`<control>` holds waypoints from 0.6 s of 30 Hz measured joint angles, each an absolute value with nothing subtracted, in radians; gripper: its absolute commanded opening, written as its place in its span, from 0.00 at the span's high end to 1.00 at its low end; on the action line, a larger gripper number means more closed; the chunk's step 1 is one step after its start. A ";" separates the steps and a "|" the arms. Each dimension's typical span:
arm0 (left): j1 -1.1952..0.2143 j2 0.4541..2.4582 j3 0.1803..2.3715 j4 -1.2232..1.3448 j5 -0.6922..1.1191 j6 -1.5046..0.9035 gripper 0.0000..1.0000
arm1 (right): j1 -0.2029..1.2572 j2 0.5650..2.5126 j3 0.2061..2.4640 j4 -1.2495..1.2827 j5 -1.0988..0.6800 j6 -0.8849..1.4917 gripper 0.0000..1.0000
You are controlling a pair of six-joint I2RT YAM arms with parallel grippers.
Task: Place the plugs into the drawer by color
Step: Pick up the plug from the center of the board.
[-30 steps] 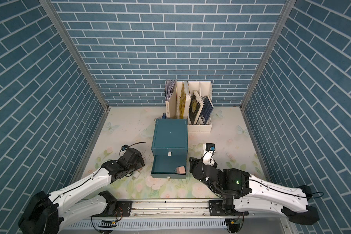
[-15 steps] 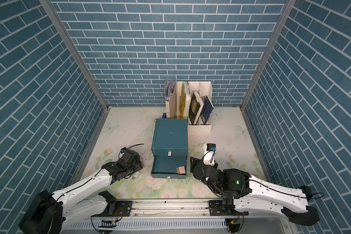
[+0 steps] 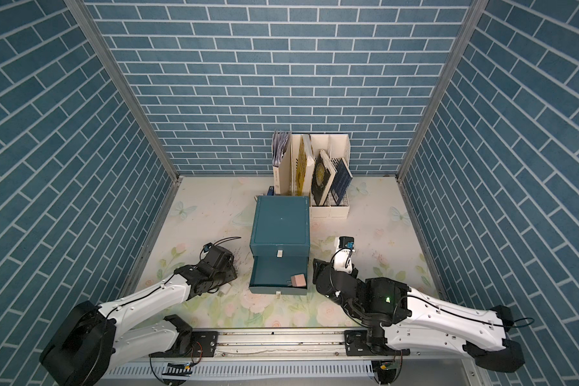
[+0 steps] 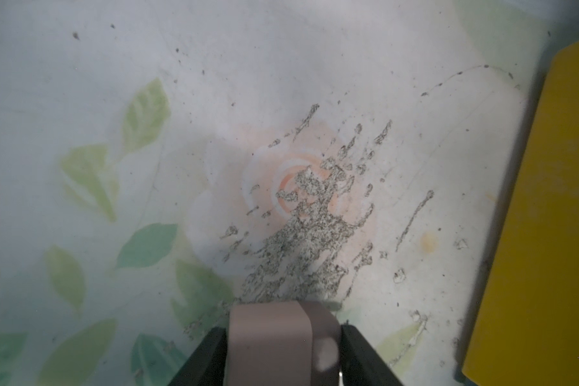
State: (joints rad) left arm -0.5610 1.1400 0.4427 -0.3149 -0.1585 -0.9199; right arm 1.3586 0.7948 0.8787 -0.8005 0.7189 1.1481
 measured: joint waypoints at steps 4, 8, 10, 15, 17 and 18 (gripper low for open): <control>-0.560 1.139 0.443 -0.309 -0.163 -0.919 0.48 | 1.356 0.795 0.876 -0.799 0.718 1.148 0.34; -0.558 1.129 0.443 -0.309 -0.175 -0.919 0.58 | 1.354 0.795 0.865 -0.799 0.717 1.148 0.34; -0.556 1.118 0.448 -0.313 -0.186 -0.918 0.64 | 1.354 0.794 0.859 -0.797 0.717 1.148 0.34; -0.555 1.065 0.520 -0.346 -0.220 -0.905 0.78 | 1.354 0.794 0.851 -0.785 0.714 1.147 0.35; -0.555 1.032 0.570 -0.364 -0.239 -0.897 0.83 | 1.354 0.793 0.851 -0.780 0.714 1.147 0.35; -0.555 1.013 0.603 -0.377 -0.247 -0.890 0.85 | 1.354 0.792 0.850 -0.776 0.712 1.147 0.35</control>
